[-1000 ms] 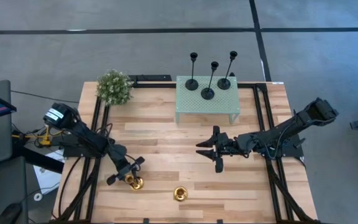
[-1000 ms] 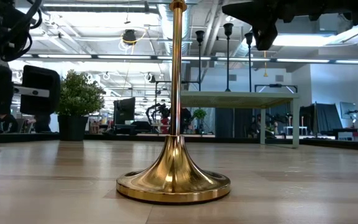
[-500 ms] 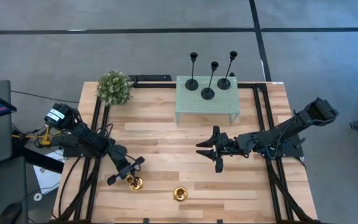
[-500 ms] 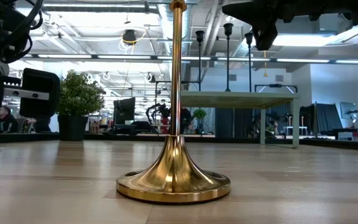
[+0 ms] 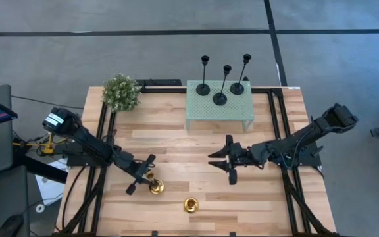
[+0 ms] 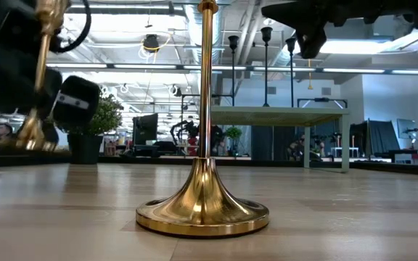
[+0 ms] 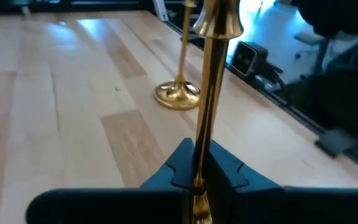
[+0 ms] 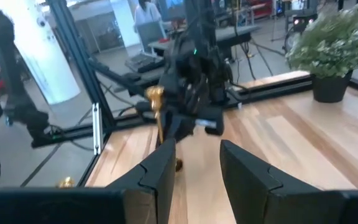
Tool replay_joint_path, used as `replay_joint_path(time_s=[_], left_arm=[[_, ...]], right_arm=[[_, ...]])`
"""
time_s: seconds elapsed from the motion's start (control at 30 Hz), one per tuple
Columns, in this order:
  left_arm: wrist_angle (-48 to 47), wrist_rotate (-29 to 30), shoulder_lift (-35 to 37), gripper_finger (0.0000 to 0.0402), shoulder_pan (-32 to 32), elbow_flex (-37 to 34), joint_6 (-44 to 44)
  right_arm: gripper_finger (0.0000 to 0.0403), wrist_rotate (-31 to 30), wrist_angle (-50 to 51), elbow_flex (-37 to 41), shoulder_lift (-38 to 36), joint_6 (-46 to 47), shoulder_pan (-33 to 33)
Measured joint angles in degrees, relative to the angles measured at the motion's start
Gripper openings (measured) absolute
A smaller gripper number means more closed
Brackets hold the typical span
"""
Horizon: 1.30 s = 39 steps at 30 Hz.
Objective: Pick & Place candle stick holders
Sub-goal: Put the left gold candle holder on the shelf
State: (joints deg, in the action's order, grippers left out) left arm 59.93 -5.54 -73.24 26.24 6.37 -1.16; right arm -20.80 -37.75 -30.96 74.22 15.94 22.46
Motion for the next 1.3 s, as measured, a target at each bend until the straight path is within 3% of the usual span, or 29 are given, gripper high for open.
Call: replay_joint_path(time_s=[0.23,0.47,0.67,0.83,1.07,1.3], left_arm=[[-10.21,5.27,6.69,0.0015,-1.2,5.12,-2.56],[-29.07,5.99,9.57,0.0015,-7.71,17.98,-2.06],[-34.17,6.93,9.58,0.0015,-14.84,26.61,2.5],[-34.61,7.45,9.56,0.0015,-22.52,30.37,4.02],[-35.57,7.49,6.33,0.0015,-32.48,36.43,3.85],[-38.17,4.31,-3.74,0.0016,-38.45,46.38,4.33]], right_arm=[[0.0117,0.46,7.3,0.0,-3.2,-3.91,1.1],[0.0077,3.44,20.81,-0.02,-12.67,-4.48,-0.24],[0.0008,3.46,35.04,-0.04,-23.37,-8.1,0.84],[0.0002,-0.19,43.83,-0.04,-28.2,-7.68,2.7],[0.0001,-2.86,49.16,-0.04,-28.85,-4.41,5.07],[0.0001,-3.52,50.37,-0.02,-28.98,-3.87,7.25]])
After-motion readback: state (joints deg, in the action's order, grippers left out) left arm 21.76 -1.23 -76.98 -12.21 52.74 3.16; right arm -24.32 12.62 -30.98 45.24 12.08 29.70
